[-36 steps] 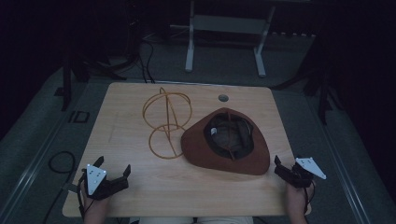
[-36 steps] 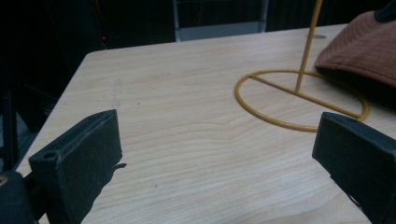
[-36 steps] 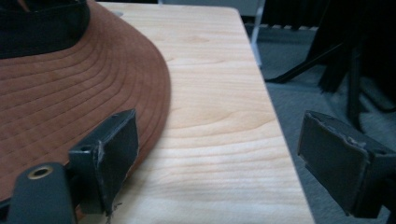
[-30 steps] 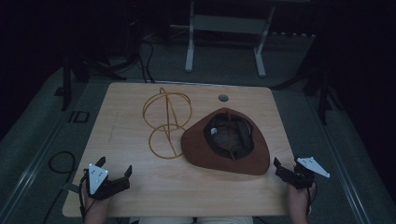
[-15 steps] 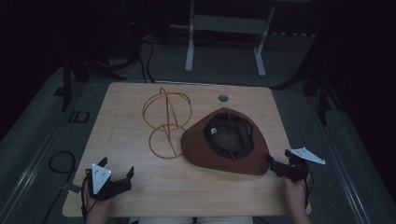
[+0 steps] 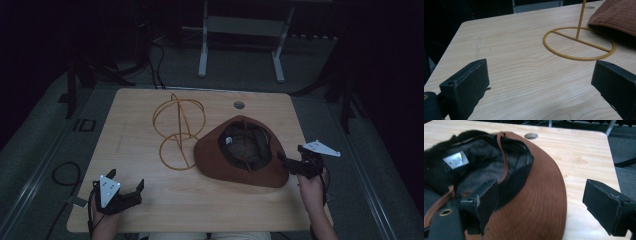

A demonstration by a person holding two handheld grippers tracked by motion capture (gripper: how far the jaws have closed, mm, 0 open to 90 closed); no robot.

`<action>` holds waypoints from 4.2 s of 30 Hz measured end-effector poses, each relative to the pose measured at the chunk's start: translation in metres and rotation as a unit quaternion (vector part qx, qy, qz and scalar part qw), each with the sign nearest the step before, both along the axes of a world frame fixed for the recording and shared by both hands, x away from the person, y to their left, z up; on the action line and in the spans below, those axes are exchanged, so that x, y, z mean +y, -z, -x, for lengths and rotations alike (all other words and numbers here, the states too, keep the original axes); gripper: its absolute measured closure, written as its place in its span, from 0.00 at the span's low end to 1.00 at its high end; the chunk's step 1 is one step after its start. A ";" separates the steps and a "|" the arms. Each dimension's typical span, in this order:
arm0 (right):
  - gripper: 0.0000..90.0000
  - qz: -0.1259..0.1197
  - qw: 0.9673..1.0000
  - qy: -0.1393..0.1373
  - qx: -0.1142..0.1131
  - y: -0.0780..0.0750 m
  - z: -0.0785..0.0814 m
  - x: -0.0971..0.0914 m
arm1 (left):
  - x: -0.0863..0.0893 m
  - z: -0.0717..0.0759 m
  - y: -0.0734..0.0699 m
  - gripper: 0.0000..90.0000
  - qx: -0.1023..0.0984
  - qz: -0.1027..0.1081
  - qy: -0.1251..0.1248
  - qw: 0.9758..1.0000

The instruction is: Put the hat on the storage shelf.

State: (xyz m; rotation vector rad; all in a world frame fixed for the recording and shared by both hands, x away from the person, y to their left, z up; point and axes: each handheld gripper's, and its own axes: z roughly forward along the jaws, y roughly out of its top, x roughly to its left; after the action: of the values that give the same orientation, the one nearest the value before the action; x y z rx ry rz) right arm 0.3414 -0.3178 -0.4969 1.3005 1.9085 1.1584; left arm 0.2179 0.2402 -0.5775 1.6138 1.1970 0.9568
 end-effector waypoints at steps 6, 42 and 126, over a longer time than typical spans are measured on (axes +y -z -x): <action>0.14 0.010 1.000 -0.013 0.002 -0.014 -0.016 0.011 | 0.001 0.000 0.000 0.02 0.001 0.001 0.001 1.000; 0.26 0.049 0.994 -0.026 0.095 -0.009 -0.106 0.064 | 0.000 0.010 -0.001 0.02 0.011 -0.001 0.014 1.000; 0.94 -0.050 0.994 0.091 0.027 -0.038 -0.057 -0.005 | -0.145 -0.048 -0.030 0.08 0.149 -0.048 0.238 0.959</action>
State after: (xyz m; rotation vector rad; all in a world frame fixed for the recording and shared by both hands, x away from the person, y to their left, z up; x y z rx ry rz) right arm 0.3987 -0.3224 -0.4587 1.5395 1.7469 1.1486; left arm 0.2656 0.0949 -0.5477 2.0538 0.8926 0.4799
